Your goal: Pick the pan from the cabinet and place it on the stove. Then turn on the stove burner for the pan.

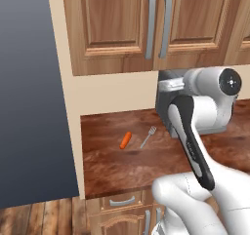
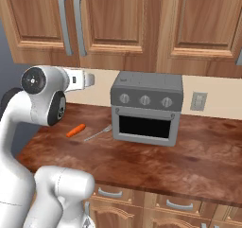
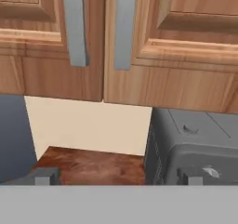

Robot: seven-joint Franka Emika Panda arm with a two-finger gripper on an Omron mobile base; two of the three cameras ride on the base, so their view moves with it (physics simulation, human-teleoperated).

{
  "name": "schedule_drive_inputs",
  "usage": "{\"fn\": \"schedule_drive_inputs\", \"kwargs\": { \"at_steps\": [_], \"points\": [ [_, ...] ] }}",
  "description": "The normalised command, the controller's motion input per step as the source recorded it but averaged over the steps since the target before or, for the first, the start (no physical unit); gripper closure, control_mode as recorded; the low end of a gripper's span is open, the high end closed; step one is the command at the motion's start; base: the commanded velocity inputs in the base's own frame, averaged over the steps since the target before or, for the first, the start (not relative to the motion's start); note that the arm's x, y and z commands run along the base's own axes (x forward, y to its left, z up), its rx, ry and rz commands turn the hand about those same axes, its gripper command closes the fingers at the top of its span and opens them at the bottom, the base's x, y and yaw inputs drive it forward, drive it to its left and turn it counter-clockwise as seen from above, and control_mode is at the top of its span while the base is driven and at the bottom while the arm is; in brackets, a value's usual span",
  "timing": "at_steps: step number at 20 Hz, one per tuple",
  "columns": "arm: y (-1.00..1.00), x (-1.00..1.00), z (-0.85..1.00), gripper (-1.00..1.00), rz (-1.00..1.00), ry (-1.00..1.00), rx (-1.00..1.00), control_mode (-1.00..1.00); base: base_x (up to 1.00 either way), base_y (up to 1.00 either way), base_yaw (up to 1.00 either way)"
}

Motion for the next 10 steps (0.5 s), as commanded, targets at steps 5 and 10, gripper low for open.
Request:
{"fn": "schedule_drive_inputs", "kwargs": {
  "at_steps": [5,10],
  "points": [
    [0.00,-0.26,0.60,-1.00,0.00,-0.22,-0.01,-1.00,0.00,0.00,0.00],
    [0.00,-0.23,0.60,-1.00,0.00,-0.21,-0.01,-1.00,0.00,0.00,0.00]
  ]
}}
